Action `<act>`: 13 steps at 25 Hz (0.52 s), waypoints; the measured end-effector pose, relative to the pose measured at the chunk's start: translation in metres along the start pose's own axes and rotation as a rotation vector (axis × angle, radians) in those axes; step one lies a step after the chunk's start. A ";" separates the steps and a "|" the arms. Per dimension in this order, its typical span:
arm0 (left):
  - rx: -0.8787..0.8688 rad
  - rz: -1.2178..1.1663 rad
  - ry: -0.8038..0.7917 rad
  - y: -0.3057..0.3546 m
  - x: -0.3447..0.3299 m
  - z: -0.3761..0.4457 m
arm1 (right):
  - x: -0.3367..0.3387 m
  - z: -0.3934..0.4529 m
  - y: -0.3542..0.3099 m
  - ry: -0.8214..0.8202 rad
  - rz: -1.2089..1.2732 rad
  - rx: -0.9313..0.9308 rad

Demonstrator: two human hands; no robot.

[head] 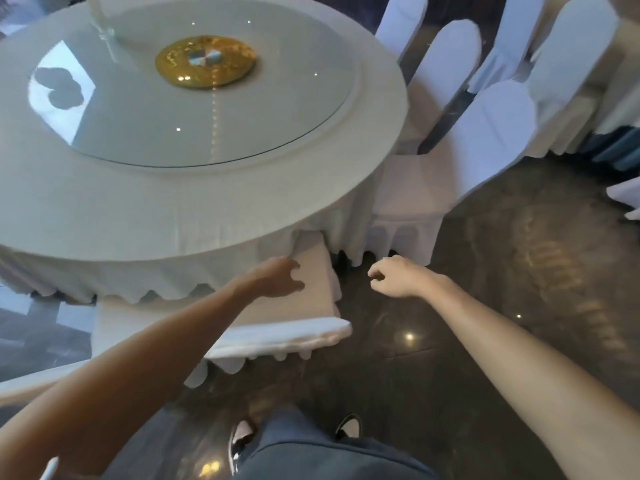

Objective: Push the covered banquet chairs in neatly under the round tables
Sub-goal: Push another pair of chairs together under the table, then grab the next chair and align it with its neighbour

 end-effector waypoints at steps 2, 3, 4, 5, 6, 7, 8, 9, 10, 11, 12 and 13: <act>0.012 -0.008 0.022 0.045 -0.001 0.027 | 0.021 0.006 0.046 0.016 -0.021 -0.036; 0.013 -0.002 0.023 0.067 0.000 0.042 | 0.033 0.011 0.069 0.020 -0.025 -0.050; 0.014 0.008 0.014 0.089 0.002 0.059 | 0.044 0.016 0.093 0.018 -0.022 -0.068; 0.009 0.012 0.009 0.108 0.005 0.076 | 0.054 0.021 0.114 0.014 -0.024 -0.075; 0.007 0.007 0.006 0.124 0.009 0.093 | 0.064 0.028 0.134 0.014 -0.025 -0.081; 0.002 0.000 0.011 0.143 0.013 0.114 | 0.074 0.038 0.159 0.017 -0.029 -0.091; 0.008 -0.007 0.010 0.162 0.017 0.137 | 0.086 0.049 0.183 0.021 -0.032 -0.099; 0.012 -0.009 0.010 0.180 0.022 0.159 | 0.097 0.061 0.205 0.021 -0.043 -0.104; 0.015 -0.016 0.002 0.197 0.025 0.182 | 0.109 0.074 0.227 0.016 -0.050 -0.108; 0.011 -0.031 -0.010 0.215 0.029 0.209 | 0.123 0.089 0.249 0.014 -0.059 -0.105; 0.017 -0.046 -0.029 0.230 0.031 0.235 | 0.136 0.105 0.270 0.011 -0.075 -0.107; 0.017 -0.057 -0.028 0.246 0.035 0.267 | 0.154 0.124 0.293 0.020 -0.101 -0.103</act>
Point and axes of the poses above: each hand's wrist, its own z-axis towards the middle knuckle, its own x-axis out of the back of the hand, y = z × x, the point moved 6 cm from there along z, towards the middle knuckle, and after that the axes turned 6 degrees about -x, right-handed, at the moved point
